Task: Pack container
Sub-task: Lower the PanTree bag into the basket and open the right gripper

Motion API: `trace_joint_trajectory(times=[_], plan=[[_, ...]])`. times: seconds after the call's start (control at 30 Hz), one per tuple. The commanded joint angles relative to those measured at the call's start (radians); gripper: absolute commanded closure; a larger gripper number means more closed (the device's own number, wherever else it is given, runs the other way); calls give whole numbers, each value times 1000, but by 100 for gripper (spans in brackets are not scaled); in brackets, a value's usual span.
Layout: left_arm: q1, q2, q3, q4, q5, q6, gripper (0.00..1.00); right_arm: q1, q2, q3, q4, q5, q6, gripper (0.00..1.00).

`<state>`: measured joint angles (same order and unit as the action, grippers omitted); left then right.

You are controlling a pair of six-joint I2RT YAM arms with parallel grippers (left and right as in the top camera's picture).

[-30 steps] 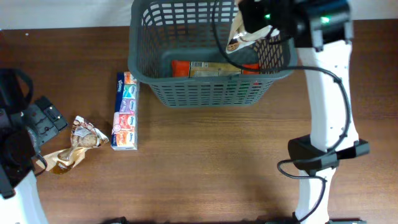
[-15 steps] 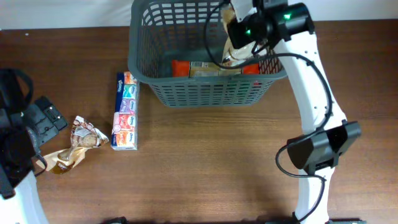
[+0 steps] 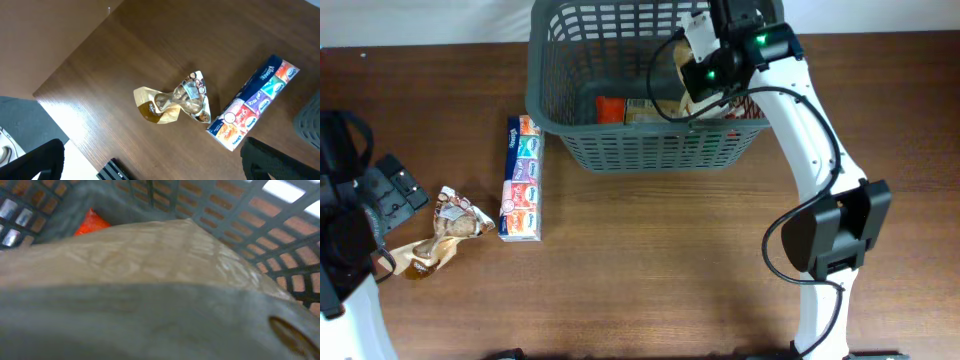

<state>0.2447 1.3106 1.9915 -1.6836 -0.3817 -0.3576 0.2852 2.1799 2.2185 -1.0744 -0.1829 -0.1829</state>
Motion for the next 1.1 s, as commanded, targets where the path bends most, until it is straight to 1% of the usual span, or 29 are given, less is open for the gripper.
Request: trace_joint_trajectory(times=[0.0, 0.07, 0.1, 0.13, 0.17, 0.2, 0.23, 0.27, 0.3, 0.33, 0.4, 0.47, 0.53, 0.63, 0.73, 0.87, 1.07], plan=[[7, -6, 5, -1, 0, 15, 1, 9, -11, -32, 21, -16, 0, 96], [7, -6, 5, -1, 0, 15, 1, 9, -11, -49, 28, -16, 0, 96], [7, -6, 5, -1, 0, 15, 1, 9, -11, -55, 30, -16, 0, 93], [7, -6, 5, -1, 0, 15, 1, 9, -11, -61, 32, -16, 2, 87], [7, -6, 5, -1, 0, 15, 1, 9, -11, -62, 32, -16, 8, 78], [7, -6, 5, -1, 0, 15, 1, 9, -11, -62, 32, -16, 8, 74], [7, -6, 5, -1, 0, 15, 1, 9, -11, -62, 33, -16, 8, 64], [7, -6, 5, -1, 0, 15, 1, 9, -11, -62, 35, -16, 8, 52], [7, -6, 5, -1, 0, 15, 1, 9, -11, -62, 37, -16, 8, 36], [7, -6, 5, -1, 0, 15, 1, 9, -11, -62, 39, -16, 8, 26], [7, -6, 5, -1, 0, 15, 1, 9, -11, -62, 40, -16, 8, 18], [7, -6, 5, -1, 0, 15, 1, 9, -12, -62, 48, -15, 35, 4], [7, -6, 5, -1, 0, 15, 1, 8, -12, -54, 55, -15, 66, 1], [7, -6, 5, -1, 0, 15, 1, 2, -13, -15, 53, -16, 124, 1], [7, -6, 5, -1, 0, 15, 1, -13, -19, 79, 16, -16, 190, 1], [7, -6, 5, -1, 0, 15, 1, -48, -20, 289, -95, 55, 285, 1], [7, -6, 5, -1, 0, 15, 1, -166, -20, 633, -330, 298, 465, 1]])
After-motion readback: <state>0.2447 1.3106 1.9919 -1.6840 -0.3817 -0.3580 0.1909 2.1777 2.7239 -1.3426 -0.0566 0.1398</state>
